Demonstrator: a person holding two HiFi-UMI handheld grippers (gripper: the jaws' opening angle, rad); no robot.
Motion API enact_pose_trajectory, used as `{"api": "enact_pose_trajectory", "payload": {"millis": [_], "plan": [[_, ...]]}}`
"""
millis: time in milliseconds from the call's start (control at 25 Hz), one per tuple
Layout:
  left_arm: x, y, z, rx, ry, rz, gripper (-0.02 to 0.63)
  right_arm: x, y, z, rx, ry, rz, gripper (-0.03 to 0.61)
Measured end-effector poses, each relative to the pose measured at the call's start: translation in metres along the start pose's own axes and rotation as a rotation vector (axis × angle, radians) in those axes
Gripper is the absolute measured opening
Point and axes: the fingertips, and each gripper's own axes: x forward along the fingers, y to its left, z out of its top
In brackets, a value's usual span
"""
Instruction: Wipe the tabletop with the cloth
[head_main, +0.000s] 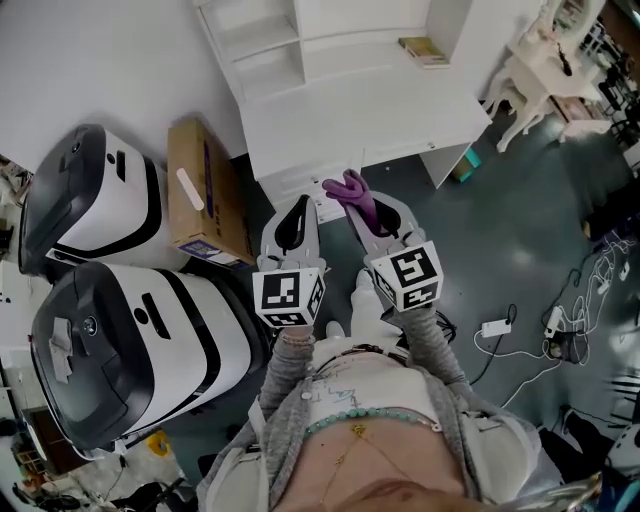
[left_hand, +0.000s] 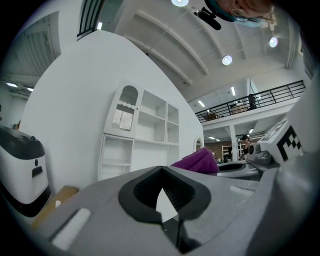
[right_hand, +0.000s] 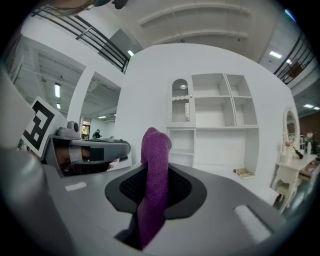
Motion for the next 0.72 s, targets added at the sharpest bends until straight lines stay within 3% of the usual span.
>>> {"api": "enact_pose_trajectory", "payload": {"millis": [400,720], "plan": [[0.134,0.028,0.008,0.033,0.002,0.059,0.0,0.096,-0.098,0.014,-0.023,0.001,0.058,0.095],[0.19,0.05,-0.005,0.033,0.035,0.119,0.0,0.149,-0.144,0.013,-0.003,0.009,0.108,0.094]]}}
